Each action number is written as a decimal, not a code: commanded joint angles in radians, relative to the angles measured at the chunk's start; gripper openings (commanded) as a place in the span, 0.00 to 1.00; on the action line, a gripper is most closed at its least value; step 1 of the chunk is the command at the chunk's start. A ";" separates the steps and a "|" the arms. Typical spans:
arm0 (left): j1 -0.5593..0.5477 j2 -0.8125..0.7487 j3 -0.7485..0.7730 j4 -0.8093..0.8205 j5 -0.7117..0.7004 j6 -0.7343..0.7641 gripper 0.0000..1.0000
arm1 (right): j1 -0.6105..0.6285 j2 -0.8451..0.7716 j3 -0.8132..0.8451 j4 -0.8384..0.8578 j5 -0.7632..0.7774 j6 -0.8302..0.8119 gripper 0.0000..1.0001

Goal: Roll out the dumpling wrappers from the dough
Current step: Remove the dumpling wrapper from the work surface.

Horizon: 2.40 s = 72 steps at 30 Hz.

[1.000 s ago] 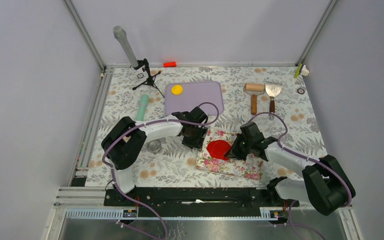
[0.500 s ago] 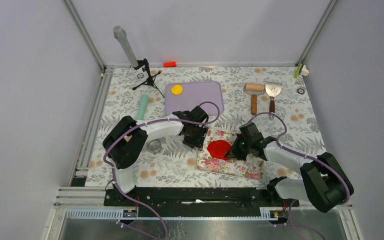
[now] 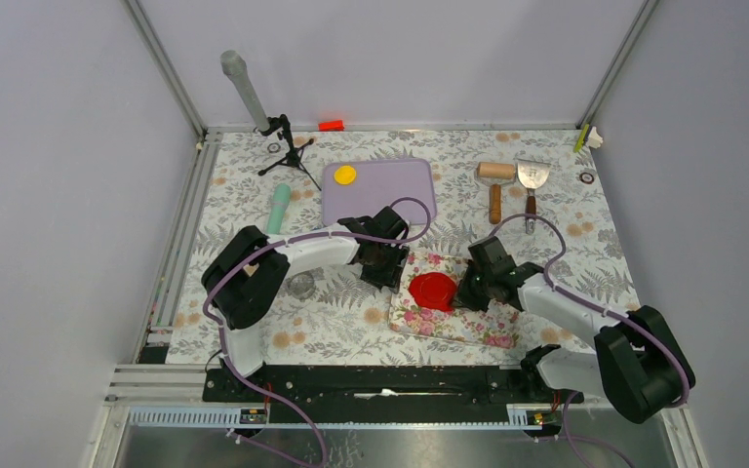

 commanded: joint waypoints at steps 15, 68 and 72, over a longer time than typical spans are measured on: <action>0.002 0.050 -0.044 0.010 -0.041 -0.041 0.49 | -0.014 -0.088 0.079 -0.043 0.085 0.003 0.00; 0.002 0.033 -0.077 0.003 -0.048 -0.007 0.52 | -0.072 0.246 0.138 -0.049 0.213 -0.028 0.00; 0.002 0.034 -0.080 0.001 -0.056 -0.013 0.51 | -0.072 0.230 0.118 -0.073 0.241 -0.023 0.00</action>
